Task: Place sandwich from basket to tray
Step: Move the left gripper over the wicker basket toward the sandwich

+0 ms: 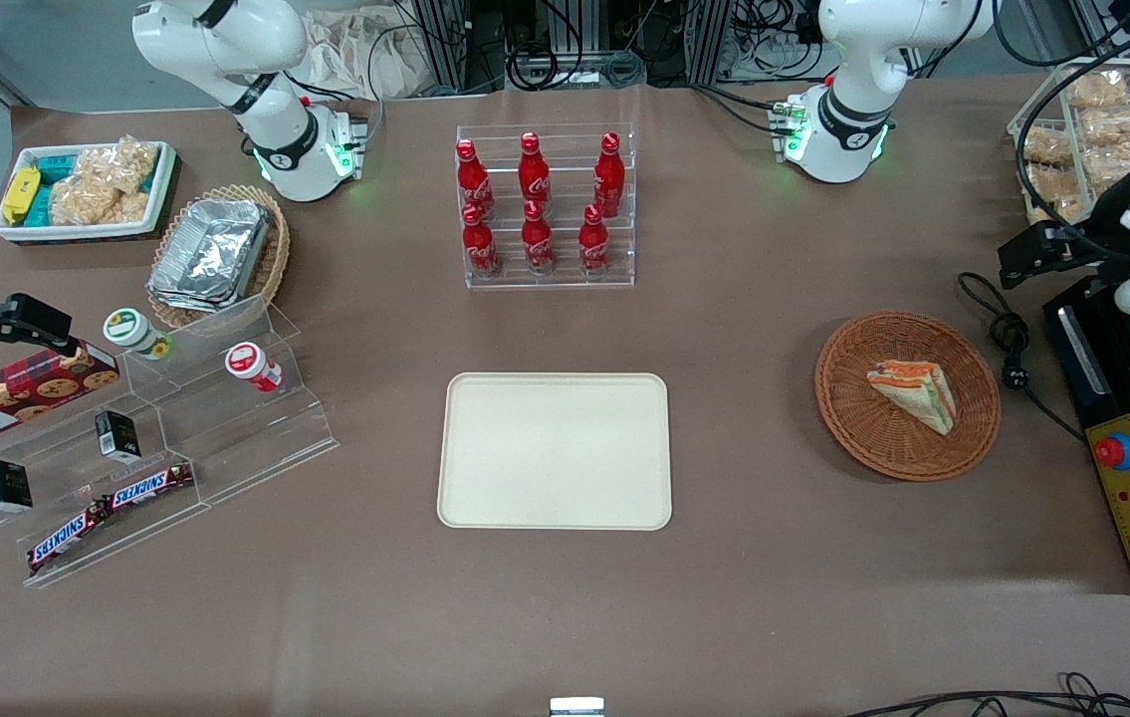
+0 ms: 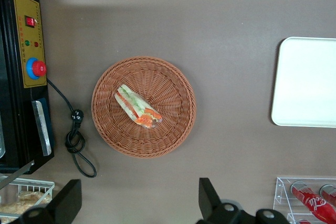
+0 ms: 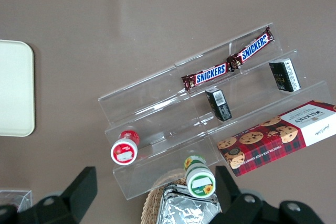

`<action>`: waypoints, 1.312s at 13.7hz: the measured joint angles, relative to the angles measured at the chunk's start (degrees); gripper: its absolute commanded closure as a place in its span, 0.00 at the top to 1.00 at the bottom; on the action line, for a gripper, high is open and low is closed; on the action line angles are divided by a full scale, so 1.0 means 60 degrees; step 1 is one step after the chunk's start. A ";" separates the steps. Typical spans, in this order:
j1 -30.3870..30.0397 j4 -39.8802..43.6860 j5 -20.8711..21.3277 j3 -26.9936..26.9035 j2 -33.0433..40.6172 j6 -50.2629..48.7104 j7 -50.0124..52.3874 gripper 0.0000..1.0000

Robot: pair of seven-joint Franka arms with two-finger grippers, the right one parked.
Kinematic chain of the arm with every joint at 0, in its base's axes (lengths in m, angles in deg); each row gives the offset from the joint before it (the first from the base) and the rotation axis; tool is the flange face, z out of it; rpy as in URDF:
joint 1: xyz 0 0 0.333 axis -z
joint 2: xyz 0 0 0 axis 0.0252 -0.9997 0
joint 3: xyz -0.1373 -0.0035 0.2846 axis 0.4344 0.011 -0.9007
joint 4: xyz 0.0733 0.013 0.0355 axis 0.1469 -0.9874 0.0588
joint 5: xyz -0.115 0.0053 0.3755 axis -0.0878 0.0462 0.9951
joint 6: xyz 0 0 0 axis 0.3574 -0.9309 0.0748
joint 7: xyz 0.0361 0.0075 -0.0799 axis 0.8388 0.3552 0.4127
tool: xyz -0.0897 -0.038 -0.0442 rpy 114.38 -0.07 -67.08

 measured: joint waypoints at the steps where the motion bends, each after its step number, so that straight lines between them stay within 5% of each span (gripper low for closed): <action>1: 0.0000 0.0001 0.0001 0.0000 0.0000 0.0000 0.0000 1.00; 11: -0.0023 -0.0321 0.0000 -0.0218 -0.0166 -0.0031 0.2604 1.00; 18: -0.0082 -0.3220 0.0003 -0.0663 0.0013 0.2638 0.4405 1.00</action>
